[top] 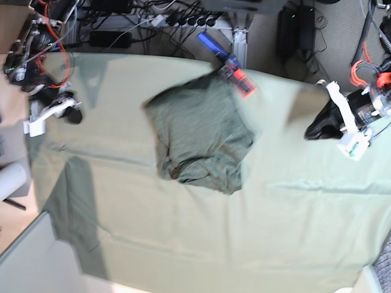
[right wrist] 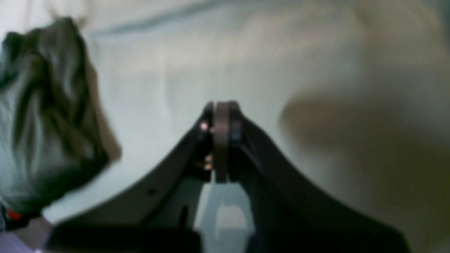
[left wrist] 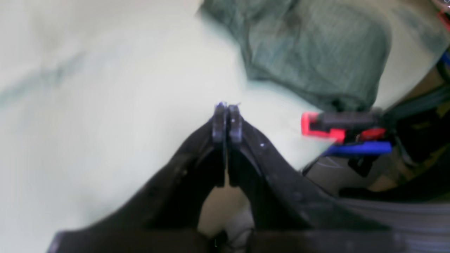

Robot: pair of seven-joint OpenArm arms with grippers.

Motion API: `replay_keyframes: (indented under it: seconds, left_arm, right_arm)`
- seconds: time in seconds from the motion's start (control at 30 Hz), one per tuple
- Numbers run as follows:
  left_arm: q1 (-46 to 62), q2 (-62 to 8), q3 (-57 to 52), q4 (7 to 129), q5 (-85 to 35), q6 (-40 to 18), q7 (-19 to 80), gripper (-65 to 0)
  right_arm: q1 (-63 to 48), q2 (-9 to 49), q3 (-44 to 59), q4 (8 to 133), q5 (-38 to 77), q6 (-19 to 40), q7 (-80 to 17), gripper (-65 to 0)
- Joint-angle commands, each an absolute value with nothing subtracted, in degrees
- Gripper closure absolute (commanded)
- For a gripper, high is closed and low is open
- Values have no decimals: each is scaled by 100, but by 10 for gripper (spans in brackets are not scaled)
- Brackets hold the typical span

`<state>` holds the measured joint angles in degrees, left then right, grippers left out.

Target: Fold the T-shirt properly

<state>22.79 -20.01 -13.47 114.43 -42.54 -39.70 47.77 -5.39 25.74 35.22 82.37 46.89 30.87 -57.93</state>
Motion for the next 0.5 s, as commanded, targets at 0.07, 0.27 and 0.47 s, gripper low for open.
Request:
replay_keyframes:
  seconds: [0.07,0.27,0.47]
  left_arm:
    - [2585,-2067,-1791,11583,-4397,-4000,4661,-16]
    - [3538,-2064,-2630,11583,-4587,-4000,4674,-15]
    - [4654,-2064,-2818,11581,-4543,-4000,4807,-15]
  right_arm:
    - [-978,2681,3573,8558,4821,3135,-5767,0]
    - [-1977,2679,3573,8812,4893,3133,-5769,0]
    - [-2899,2676,3573,8980,4917,3133,-5765,0]
